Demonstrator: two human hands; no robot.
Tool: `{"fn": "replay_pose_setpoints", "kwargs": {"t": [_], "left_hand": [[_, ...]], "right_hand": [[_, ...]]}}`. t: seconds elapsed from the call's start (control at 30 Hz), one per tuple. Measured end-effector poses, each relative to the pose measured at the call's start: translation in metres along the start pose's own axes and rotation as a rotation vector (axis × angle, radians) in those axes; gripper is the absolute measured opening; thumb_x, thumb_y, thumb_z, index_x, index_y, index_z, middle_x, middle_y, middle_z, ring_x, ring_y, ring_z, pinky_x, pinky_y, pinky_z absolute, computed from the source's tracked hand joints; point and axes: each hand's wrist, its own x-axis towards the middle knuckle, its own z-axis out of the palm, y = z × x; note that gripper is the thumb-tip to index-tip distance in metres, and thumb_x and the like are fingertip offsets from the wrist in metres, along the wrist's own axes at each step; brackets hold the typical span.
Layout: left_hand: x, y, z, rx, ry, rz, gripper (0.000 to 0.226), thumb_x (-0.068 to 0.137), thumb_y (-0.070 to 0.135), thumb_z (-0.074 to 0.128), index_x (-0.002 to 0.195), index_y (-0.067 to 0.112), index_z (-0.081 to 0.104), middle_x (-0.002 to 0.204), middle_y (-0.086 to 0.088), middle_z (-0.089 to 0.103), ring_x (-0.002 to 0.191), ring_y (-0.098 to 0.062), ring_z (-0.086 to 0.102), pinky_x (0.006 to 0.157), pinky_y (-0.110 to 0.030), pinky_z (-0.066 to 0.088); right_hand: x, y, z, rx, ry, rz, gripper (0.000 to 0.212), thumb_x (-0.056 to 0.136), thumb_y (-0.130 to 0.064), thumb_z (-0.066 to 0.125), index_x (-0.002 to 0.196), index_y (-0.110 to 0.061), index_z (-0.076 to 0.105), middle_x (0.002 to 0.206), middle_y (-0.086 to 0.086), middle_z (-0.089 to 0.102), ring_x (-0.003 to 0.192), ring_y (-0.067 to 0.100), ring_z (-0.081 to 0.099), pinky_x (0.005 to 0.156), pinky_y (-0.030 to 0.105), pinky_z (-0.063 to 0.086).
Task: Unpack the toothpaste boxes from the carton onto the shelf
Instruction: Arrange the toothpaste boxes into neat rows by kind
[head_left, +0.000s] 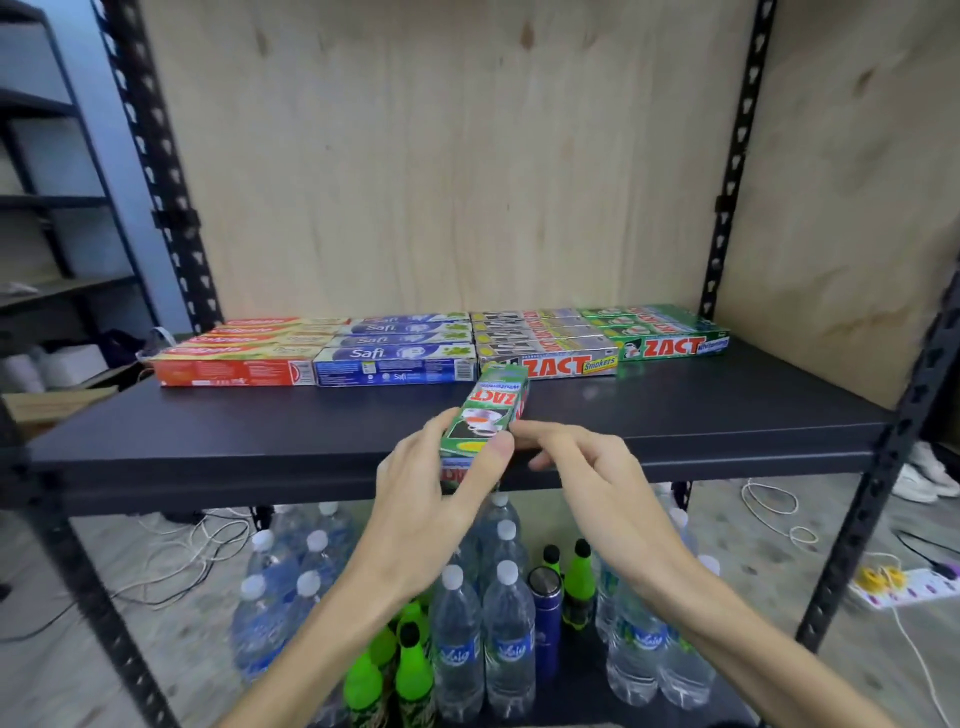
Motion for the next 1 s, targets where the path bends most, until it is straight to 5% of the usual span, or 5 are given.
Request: {"fn": "replay_pose_setpoints", "kwargs": {"t": [0.17,0.27,0.4,0.57,1.0], "left_hand": [[0.031,-0.023,-0.034,0.286,-0.082,0.034,0.072,0.075,0.078,0.038,0.136,0.042,0.05,0.117,0.023,0.053,0.12,-0.006,0.04,0.106,-0.037,0.035],[0.058,-0.033,-0.057,0.326,-0.314,0.036,0.071,0.079,0.079,0.044,0.143,0.046,0.046,0.122,0.017,0.051,0.122,-0.008,0.036,0.106,-0.035,0.033],[0.084,-0.037,-0.07,0.346,-0.391,0.101,0.066,0.087,0.065,0.058,0.148,0.043,0.045,0.135,0.024,0.053,0.128,0.004,0.041,0.107,-0.024,0.036],[0.101,-0.032,-0.038,0.299,-0.284,0.16,0.053,0.081,0.06,0.07,0.13,0.042,0.059,0.123,0.029,0.06,0.108,0.012,0.051,0.084,-0.016,0.041],[0.149,0.026,0.095,0.387,-0.234,0.384,0.055,0.083,0.056,0.073,0.13,0.029,0.064,0.127,0.013,0.056,0.121,-0.007,0.043,0.103,-0.032,0.038]], "right_hand": [[0.032,0.017,-0.005,-0.142,0.018,-0.115,0.036,0.094,-0.008,0.056,0.114,-0.034,0.072,0.102,-0.017,0.069,0.09,-0.002,0.062,0.084,0.015,0.045],[0.065,0.029,-0.018,-0.546,0.077,-0.218,0.049,0.092,-0.042,0.067,0.139,-0.041,0.051,0.132,-0.008,0.051,0.12,0.012,0.043,0.104,0.031,0.037],[0.098,0.039,-0.045,-0.674,-0.152,-0.151,0.079,0.078,-0.08,0.054,0.147,-0.046,0.039,0.146,-0.01,0.048,0.133,0.021,0.04,0.112,0.049,0.034],[0.103,0.051,-0.09,-0.72,-0.141,-0.114,0.074,0.072,-0.076,0.06,0.137,-0.042,0.051,0.139,-0.006,0.05,0.129,0.017,0.046,0.11,0.048,0.039],[0.104,0.104,-0.212,-0.729,0.024,-0.035,0.068,0.074,-0.06,0.069,0.134,-0.031,0.057,0.125,-0.004,0.052,0.114,0.016,0.053,0.099,0.031,0.043]]}}
